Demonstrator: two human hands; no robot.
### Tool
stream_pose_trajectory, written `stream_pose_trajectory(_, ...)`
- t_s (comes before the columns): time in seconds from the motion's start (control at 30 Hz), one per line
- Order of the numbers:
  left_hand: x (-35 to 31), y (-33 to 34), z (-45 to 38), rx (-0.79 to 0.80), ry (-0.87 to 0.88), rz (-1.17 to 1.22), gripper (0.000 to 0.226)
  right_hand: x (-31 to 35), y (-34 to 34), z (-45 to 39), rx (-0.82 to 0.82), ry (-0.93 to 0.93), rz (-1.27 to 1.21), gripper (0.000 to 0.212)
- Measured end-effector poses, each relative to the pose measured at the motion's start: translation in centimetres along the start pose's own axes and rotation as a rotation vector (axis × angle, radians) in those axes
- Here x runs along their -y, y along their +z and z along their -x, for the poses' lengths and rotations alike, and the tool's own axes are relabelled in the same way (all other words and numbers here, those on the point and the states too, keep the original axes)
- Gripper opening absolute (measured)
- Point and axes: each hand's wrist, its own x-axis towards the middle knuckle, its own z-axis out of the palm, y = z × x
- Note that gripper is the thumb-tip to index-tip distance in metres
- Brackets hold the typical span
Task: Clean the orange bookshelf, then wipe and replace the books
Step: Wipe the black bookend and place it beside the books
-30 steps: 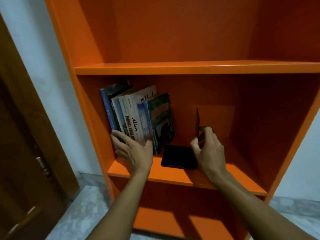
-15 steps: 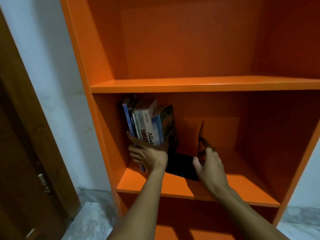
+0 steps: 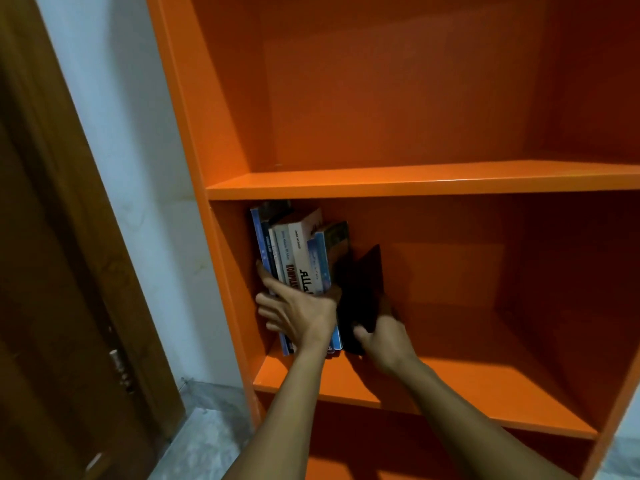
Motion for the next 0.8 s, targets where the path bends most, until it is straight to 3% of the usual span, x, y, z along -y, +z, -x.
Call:
stream_pose_trajectory(0.07, 0.5, 0.0, 0.4, -0.004, 0.010, 0.023, 0.139, -0.1, -0.1, -0.6, 0.043, -0.008, 0.037, 0.049)
stream_pose_trajectory(0.2, 1.2, -0.2, 1.4, -0.031, 0.068, 0.064, 0.145, -0.9, -0.1, -1.4, 0.117, 0.051, 0.118, 0.022)
stream_pose_trajectory(0.33, 1.9, 0.1, 2.0, -0.019, 0.086, -0.021, 0.146, -1.2, 0.3, -1.5, 0.132, 0.050, 0.088, 0.028)
stream_pose_trajectory(0.43, 3.5, -0.2, 2.9, 0.049, 0.105, -0.126, 0.146, -1.2, 0.4, -1.4, 0.097, -0.001, 0.032, 0.053)
stream_pose_trajectory(0.8, 3.4, -0.5, 0.6, 0.098, 0.101, -0.139, 0.152, 1.0, 1.1, -2.8, 0.336, 0.012, 0.183, 0.043)
